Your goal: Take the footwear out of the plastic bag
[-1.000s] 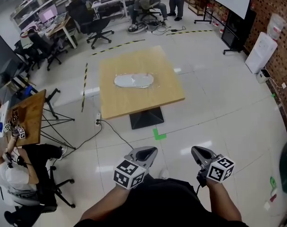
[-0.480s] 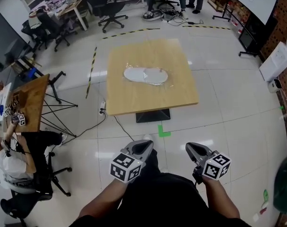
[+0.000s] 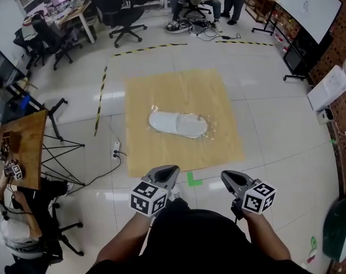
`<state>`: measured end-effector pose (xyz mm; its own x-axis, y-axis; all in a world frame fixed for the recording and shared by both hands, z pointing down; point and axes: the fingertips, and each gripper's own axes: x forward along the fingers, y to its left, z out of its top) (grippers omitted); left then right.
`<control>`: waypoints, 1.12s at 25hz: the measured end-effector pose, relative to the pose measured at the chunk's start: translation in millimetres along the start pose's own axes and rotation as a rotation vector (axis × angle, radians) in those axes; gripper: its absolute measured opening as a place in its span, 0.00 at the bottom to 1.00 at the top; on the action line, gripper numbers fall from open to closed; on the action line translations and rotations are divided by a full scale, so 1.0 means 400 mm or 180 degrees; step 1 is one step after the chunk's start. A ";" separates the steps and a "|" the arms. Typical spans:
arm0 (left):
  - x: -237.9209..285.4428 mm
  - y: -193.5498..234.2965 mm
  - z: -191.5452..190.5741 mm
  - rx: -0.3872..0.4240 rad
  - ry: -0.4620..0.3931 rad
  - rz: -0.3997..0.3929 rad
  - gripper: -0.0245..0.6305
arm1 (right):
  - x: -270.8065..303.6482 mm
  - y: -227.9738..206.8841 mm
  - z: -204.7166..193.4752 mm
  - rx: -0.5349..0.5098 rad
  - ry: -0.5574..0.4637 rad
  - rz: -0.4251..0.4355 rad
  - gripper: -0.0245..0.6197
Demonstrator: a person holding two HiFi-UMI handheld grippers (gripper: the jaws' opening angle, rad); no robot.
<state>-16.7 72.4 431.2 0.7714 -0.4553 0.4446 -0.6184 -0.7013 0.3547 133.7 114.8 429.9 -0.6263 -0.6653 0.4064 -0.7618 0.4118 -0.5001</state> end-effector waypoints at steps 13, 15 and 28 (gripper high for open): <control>0.013 0.478 0.116 -0.0304 -0.0174 0.0528 0.05 | 0.221 -0.183 0.048 0.0271 0.0381 -0.0542 0.04; 0.018 0.530 0.120 -0.0336 -0.0201 0.0630 0.05 | 0.247 -0.212 0.051 0.0278 0.0434 -0.0576 0.04; 0.126 0.693 -0.043 -0.0876 0.0140 0.1158 0.06 | 0.407 -0.407 0.086 0.0261 0.0643 -0.0584 0.04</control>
<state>-151.8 -135.4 566.2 0.4933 -0.6170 0.6132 -0.8693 -0.3257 0.3717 161.7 -82.1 551.1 -0.5057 -0.5831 0.6358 -0.8547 0.2387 -0.4609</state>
